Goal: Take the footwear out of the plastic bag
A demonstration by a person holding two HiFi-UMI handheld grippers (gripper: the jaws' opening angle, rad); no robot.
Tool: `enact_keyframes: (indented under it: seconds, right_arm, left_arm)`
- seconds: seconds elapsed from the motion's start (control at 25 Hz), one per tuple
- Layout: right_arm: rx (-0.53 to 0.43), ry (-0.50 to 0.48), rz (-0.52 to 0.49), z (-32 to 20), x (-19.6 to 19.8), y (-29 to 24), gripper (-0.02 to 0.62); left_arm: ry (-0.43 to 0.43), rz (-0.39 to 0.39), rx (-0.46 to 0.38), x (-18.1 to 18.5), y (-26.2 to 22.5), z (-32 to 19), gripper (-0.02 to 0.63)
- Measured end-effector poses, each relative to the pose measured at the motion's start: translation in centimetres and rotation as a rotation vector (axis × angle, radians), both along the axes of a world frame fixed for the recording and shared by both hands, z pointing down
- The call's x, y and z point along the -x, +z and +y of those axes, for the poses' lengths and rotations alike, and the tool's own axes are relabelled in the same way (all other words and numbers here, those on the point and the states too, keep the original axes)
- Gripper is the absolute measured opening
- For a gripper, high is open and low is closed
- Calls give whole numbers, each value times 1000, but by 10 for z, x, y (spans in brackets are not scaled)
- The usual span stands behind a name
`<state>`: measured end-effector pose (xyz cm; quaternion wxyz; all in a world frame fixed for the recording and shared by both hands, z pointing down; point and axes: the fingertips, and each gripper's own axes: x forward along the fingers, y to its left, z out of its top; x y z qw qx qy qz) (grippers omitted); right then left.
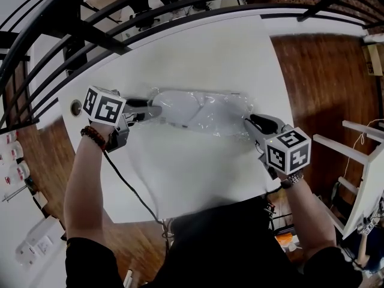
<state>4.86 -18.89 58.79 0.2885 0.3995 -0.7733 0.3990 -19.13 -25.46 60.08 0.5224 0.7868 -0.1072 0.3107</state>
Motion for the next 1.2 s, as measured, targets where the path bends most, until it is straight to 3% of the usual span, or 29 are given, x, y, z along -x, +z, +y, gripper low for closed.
enact_keyframes:
  seconds: [0.28, 0.44, 0.76, 1.0, 1.2]
  right_arm:
    - [-5, -13, 23, 0, 0, 2, 75]
    - [-15, -18, 23, 0, 0, 0, 75]
    - [-27, -2, -5, 1, -3, -8, -6]
    - [-42, 12, 15, 4, -14, -13, -8]
    - [-48, 22, 33, 8, -23, -17, -8]
  left_arm:
    - [10, 4, 23, -4, -1, 4, 204]
    - [21, 18, 19, -7, -2, 8, 147]
    - [-58, 48, 11, 2, -10, 0, 104]
    - [-108, 54, -16, 8, -16, -3, 98]
    - [-152, 67, 11, 14, -21, 5, 94]
